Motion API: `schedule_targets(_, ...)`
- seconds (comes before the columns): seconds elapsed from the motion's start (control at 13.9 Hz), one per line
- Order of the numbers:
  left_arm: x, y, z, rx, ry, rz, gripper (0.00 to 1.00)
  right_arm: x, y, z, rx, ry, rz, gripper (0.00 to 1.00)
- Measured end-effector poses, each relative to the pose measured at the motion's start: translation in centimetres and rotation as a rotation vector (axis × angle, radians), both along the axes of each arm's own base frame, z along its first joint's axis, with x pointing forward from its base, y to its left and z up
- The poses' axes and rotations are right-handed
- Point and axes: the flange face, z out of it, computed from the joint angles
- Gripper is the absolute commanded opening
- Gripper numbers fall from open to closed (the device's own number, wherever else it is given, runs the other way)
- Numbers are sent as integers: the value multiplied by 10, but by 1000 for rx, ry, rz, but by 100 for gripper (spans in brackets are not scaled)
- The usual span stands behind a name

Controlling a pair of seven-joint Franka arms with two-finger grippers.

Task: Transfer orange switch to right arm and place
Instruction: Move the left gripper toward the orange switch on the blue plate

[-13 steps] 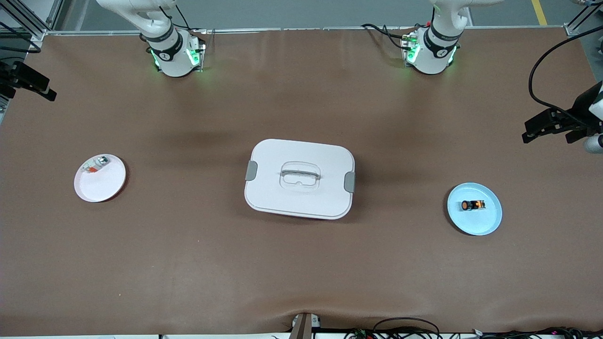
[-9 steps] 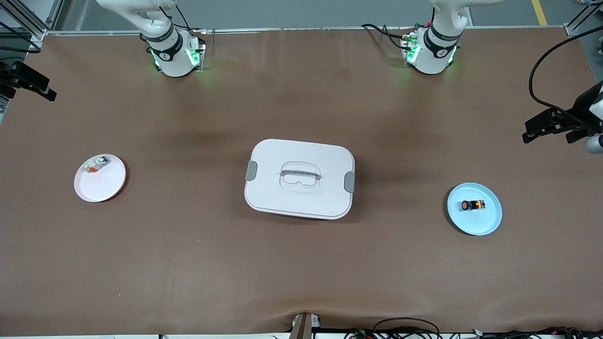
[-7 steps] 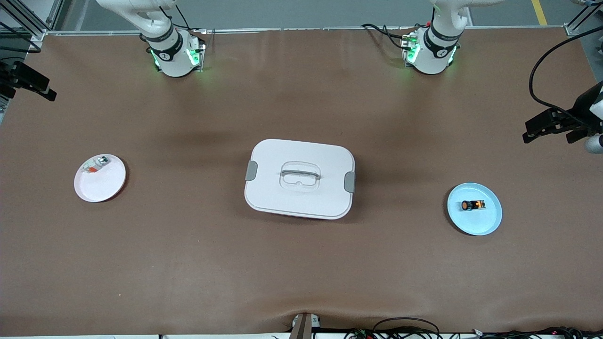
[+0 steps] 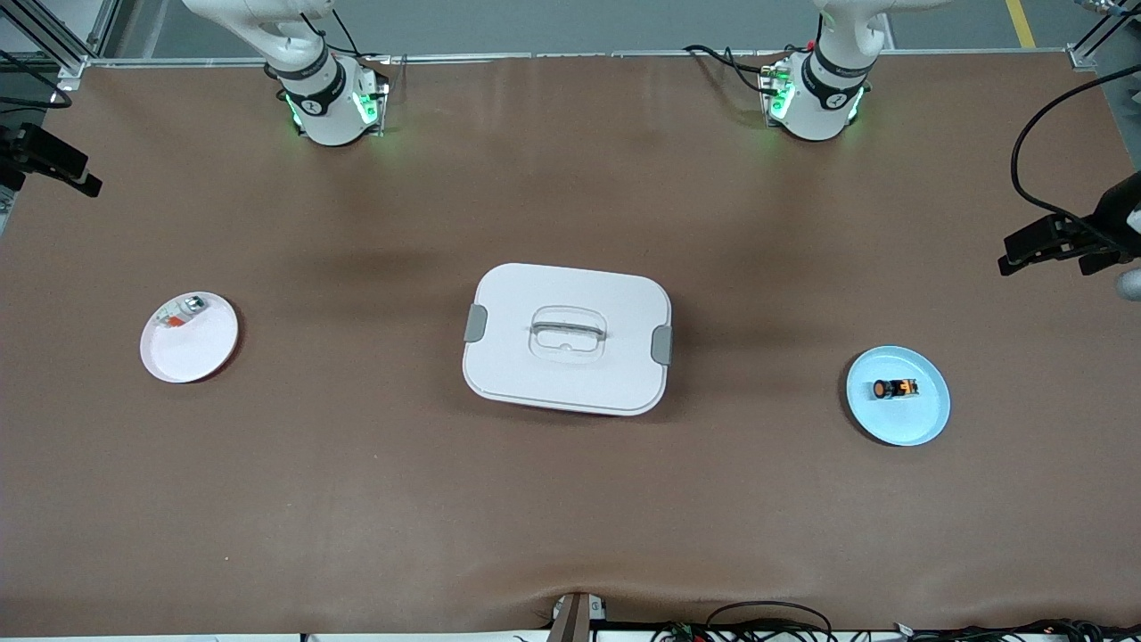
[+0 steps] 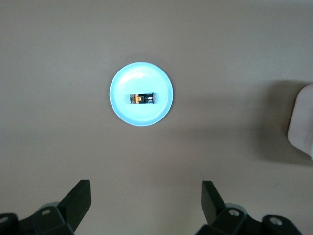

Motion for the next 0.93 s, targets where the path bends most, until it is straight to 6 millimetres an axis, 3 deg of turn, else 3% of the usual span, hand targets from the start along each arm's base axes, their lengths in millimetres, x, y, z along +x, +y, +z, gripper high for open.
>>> schedule_targets(0.43,24,22,-83,-8,73,1,100,14,-2,-10,-5,-17,-3,100)
schedule_targets(0.72,24,50,-172,-8,22,-32,100,15,-2,-8,-6,-27,-3,100)
schedule_targets(0.93,29,51,-226,-9,18,-40,100,15,-2,-7,-6,-29,-3,100)
